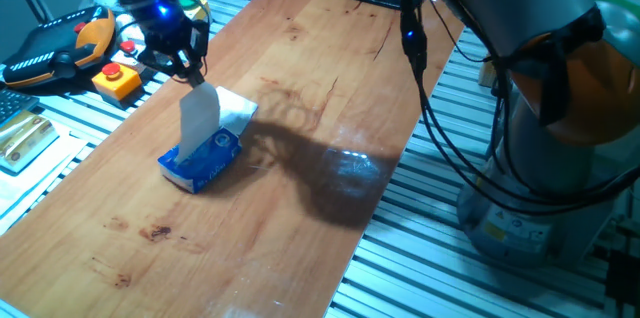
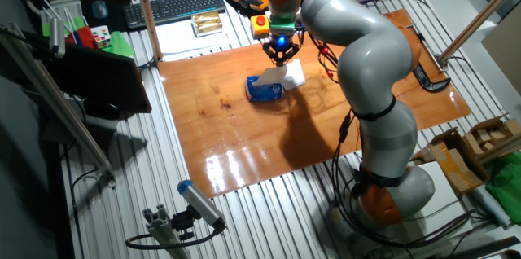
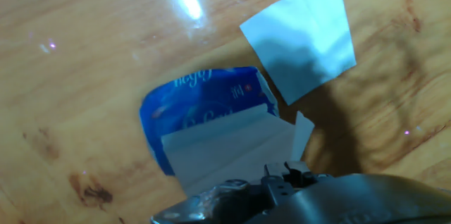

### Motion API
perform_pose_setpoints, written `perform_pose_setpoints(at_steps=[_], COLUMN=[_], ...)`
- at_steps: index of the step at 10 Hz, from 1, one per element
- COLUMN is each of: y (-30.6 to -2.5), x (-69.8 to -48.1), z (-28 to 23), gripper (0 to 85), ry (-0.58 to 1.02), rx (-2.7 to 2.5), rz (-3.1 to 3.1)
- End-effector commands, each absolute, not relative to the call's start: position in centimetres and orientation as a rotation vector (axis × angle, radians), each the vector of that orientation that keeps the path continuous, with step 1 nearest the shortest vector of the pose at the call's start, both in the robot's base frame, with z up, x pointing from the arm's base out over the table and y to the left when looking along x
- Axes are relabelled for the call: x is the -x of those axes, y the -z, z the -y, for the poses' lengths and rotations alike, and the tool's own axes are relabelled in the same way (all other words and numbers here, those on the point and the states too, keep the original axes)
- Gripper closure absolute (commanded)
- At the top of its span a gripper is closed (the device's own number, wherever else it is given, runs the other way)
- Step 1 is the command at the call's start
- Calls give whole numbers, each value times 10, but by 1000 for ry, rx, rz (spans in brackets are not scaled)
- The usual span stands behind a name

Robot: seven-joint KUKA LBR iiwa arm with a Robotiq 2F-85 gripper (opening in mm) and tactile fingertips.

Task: Pull out a napkin

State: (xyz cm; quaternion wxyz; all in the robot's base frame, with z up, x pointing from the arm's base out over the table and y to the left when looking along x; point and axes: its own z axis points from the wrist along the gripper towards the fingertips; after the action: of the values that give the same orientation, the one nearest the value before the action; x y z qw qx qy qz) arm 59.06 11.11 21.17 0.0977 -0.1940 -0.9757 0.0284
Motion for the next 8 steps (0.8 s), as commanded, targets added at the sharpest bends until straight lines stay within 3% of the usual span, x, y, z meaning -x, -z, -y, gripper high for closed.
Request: perform_pose_setpoints(at_steps=[1,8], y=[-211,-208], x=[-591,-594], z=[-115,-119], gripper=[843,843], ry=[-101,-184], rx=[578,581], rz=[2897,2903])
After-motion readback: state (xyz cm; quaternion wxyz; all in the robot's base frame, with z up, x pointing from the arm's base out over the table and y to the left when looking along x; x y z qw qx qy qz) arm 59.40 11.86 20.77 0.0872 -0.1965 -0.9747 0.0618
